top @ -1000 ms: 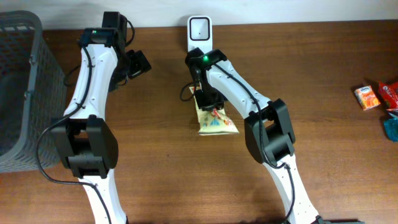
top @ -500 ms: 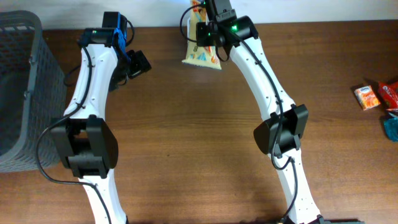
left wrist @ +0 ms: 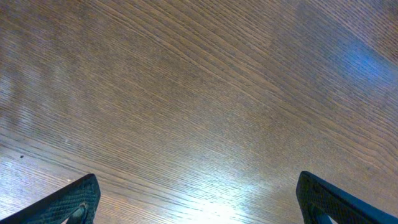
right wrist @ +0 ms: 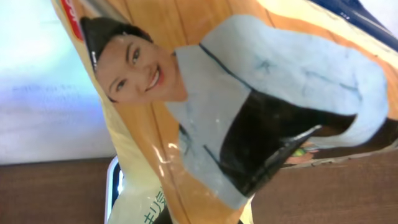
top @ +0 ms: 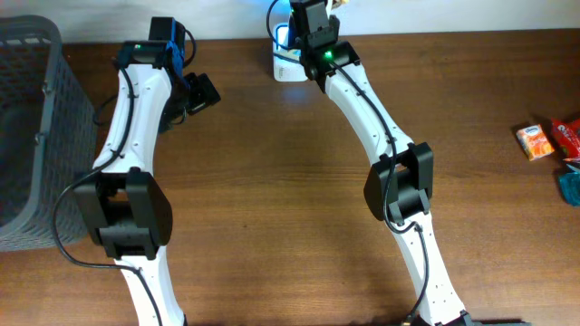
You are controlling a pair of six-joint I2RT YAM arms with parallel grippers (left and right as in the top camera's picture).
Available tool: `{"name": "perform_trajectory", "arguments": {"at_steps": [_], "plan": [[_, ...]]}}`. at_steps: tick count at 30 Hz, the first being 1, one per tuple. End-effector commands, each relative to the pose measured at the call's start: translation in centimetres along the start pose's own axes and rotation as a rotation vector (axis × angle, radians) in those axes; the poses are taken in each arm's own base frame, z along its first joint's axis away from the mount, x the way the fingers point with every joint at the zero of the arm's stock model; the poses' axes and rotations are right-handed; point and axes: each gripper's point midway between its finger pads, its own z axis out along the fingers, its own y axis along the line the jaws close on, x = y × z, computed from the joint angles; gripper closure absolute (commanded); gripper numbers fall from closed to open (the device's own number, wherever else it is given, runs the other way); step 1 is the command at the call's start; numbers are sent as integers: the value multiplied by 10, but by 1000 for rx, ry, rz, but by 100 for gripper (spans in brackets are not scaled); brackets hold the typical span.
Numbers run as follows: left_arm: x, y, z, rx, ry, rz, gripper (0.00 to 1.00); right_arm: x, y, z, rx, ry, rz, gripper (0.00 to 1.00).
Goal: Scan the item barcode
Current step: 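Carry the yellow packet to the right table edge and release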
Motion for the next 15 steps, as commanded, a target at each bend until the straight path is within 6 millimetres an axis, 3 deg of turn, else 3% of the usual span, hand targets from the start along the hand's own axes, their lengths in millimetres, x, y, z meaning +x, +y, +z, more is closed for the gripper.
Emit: {"name": "perform_trajectory", "arguments": {"at_steps": [1,3,5,7,8,10,13,15], "plan": [[-2,2,-3,-4,-10,10,1,-16,-8,-6,49,-49,15,96],[-2,2,-3,-4,-10,10,1,-25,-16,-13,93,-64,17,96],[-2,2,-3,-4,-10,10,1,-58,-36,-34,125,-99,42,96],[-2,2,-3,-4,-10,10,1,-87,-69,-56,163,-111,73,96],[-2,2,-3,-4,-10,10,1,-101,-117,-74,231,-81,136,96],[-2,2,-3,-4,-10,10,1,-94,-196,-93,363,13,228,96],[-2,2,-3,-4,-10,10,1,-40,-346,-124,620,264,332,96],[-2,2,-3,-4,-10,10,1,-12,-416,-149,742,366,390,96]]}}
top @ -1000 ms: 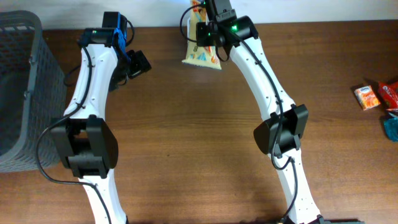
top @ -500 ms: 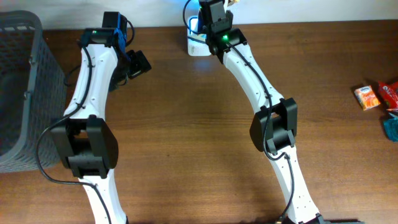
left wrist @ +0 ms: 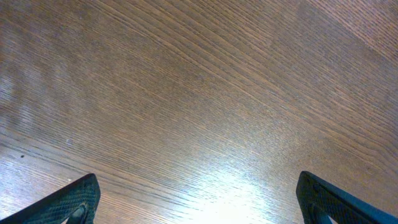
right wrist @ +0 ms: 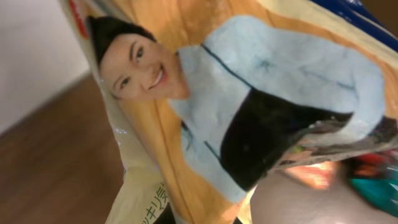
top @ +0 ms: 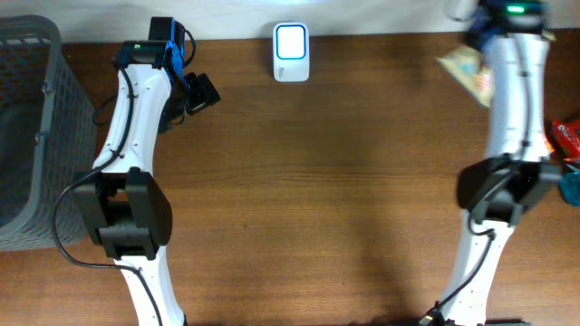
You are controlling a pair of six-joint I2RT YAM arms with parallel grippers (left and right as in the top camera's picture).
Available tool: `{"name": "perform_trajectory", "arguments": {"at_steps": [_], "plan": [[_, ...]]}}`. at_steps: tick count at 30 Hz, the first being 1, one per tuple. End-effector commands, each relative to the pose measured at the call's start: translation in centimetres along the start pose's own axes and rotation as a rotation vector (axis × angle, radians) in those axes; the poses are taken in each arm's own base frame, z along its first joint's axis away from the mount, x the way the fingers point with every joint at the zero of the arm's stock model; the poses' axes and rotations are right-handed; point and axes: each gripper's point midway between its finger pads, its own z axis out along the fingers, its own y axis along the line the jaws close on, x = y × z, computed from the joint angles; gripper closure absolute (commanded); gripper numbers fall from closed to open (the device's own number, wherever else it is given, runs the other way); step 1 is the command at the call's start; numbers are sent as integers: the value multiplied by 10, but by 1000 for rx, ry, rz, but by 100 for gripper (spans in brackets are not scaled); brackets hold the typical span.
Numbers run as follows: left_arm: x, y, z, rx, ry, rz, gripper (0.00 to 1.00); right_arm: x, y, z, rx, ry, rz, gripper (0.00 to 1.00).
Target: Scan the item barcode
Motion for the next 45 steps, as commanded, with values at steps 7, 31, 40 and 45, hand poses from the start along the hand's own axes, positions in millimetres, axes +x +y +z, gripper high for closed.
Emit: {"name": "perform_trajectory", "arguments": {"at_steps": [7,31,40,45], "plan": [[-2,2,-3,-4,-10,9,1,26,-237,79,284,280,302,91],[-1,1,-3,-3,-10,13,1,55,-119,-239,-339,199,53,1],[-1,1,-3,-3,-10,13,1,184,-157,-288,-422,260,-167,1],[-1,1,-3,-3,-10,13,1,255,-168,-251,-347,475,-205,2]]}}
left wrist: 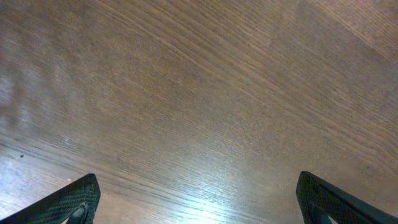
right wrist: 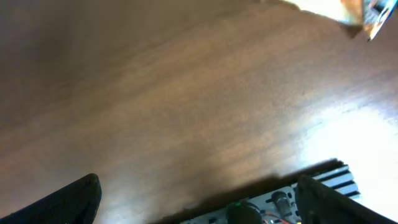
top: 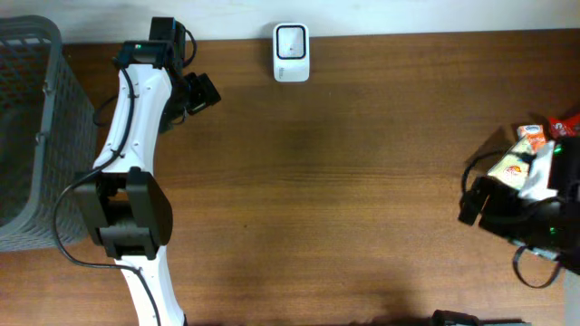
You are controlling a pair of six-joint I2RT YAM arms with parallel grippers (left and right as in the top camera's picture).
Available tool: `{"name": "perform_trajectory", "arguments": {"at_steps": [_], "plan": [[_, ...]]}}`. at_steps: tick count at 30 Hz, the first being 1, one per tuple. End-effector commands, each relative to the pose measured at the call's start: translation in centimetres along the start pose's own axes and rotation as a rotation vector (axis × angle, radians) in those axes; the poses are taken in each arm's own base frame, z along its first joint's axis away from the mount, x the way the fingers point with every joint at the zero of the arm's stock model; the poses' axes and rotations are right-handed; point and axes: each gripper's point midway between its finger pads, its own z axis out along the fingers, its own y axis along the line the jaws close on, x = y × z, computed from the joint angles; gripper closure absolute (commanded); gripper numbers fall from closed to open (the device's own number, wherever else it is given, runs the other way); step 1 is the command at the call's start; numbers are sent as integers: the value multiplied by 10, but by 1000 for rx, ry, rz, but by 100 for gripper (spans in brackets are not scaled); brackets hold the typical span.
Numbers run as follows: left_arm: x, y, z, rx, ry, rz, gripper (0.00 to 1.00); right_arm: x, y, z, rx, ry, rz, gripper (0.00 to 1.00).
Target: Scan the item barcode
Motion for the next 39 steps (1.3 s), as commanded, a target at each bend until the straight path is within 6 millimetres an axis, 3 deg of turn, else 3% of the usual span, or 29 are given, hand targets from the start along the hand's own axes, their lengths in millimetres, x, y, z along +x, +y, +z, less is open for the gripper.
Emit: {"name": "perform_trajectory", "arguments": {"at_steps": [1,7,10,15,19,25,29,35,39], "plan": [[-1,1,-3,-2,-10,12,1,19,-3,30,17,129,-9,1],[-1,1,-3,-2,-10,12,1,19,-5,70,68,329,4,1],[-1,1,-3,-2,-10,12,1,17,-2,74,57,337,-3,1],[-1,1,-3,-2,-10,12,1,-21,46,80,-109,-48,-266,1],[-1,1,-3,-2,-10,12,1,-8,74,89,-344,-402,-501,1],[-1,1,-3,-2,-10,12,1,15,69,122,-428,-756,-511,2],[-2,1,-3,-2,-10,12,1,23,70,115,-477,-979,-540,2],[-2,1,-3,-2,-10,12,1,20,72,128,-491,-1083,-545,2],[-1,1,-3,-2,-10,12,1,11,57,133,-398,-1089,-487,2]]}}
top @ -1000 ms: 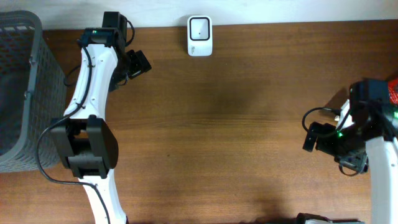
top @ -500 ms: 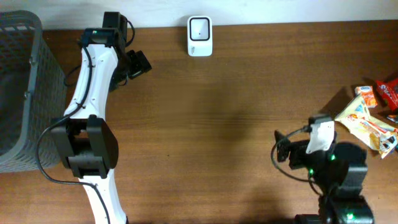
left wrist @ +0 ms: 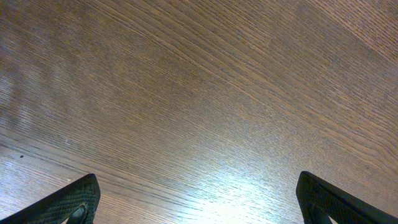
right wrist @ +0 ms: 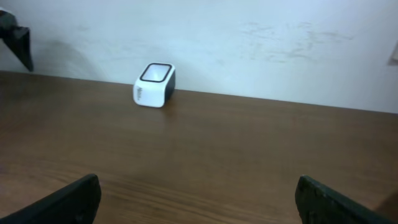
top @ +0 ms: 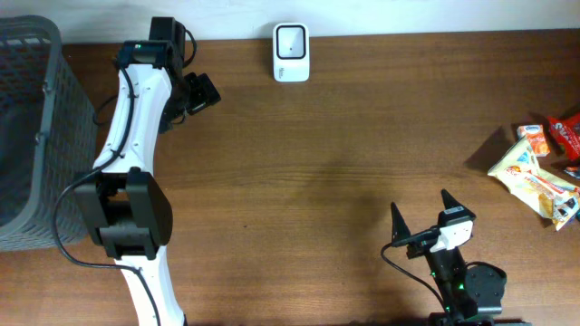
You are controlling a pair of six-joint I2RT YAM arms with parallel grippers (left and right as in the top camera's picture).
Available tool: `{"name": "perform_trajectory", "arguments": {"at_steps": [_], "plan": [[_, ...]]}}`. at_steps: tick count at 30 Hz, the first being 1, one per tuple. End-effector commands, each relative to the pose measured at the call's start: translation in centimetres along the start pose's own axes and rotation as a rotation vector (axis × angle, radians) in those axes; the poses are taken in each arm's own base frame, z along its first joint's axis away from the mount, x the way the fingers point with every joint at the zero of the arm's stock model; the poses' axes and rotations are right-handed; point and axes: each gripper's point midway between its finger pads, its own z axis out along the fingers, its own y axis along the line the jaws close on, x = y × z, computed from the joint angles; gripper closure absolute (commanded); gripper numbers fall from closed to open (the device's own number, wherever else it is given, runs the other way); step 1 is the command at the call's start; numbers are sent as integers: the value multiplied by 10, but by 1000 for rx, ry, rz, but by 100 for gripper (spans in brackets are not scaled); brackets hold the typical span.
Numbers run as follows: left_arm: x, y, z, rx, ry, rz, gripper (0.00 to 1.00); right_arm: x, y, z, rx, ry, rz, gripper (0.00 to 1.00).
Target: Scan the item barcode
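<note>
The white barcode scanner [top: 291,41] stands at the back edge of the table; the right wrist view shows the scanner [right wrist: 155,84] far ahead. The yellow snack bag [top: 530,179] with the printed portrait lies flat at the right side, and nothing holds it. My right gripper [top: 420,206] is open and empty at the front of the table, its fingers [right wrist: 68,199] spread wide and pointing at the scanner. At the back left my left gripper [top: 201,93] is also open, its fingertips [left wrist: 74,199] over bare wood.
A grey mesh basket [top: 27,136] fills the left edge. Near the bag at the right edge lie an orange carton [top: 536,138], a red packet [top: 566,134] and a teal item [top: 571,208]. A white wall [right wrist: 249,43] rises behind the table.
My right arm was at the right edge beside the pile, open, with the bag next to it. Now it is folded at the table's front, and the bag lies alone. The left arm has not moved.
My right gripper held the snack bag over the lit scanner at the back. Then it held the bag at the back right. Then it was open by the pile with the bag on the table. Now it is at the front, empty.
</note>
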Motion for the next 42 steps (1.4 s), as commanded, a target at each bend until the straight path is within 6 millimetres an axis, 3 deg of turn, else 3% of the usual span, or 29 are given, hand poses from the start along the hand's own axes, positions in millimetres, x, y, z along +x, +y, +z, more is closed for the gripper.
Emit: {"name": "perform_trajectory", "arguments": {"at_steps": [1,7,33,36,40,42], "plan": [[-1,1,-3,-3,-9,12,1,6,-13,0,80,12,9,2],[-1,1,-3,-3,-9,12,1,9,-30,-2,177,26,11,2],[5,8,-3,-35,13,13,1,9,-30,-2,177,25,11,2],[22,43,-23,-191,38,25,1,9,-30,-2,177,25,11,1],[33,48,-58,-127,-70,265,1,9,-30,-2,177,25,11,1],[54,62,-76,-88,-155,289,1,9,-30,-2,177,25,10,2]]}}
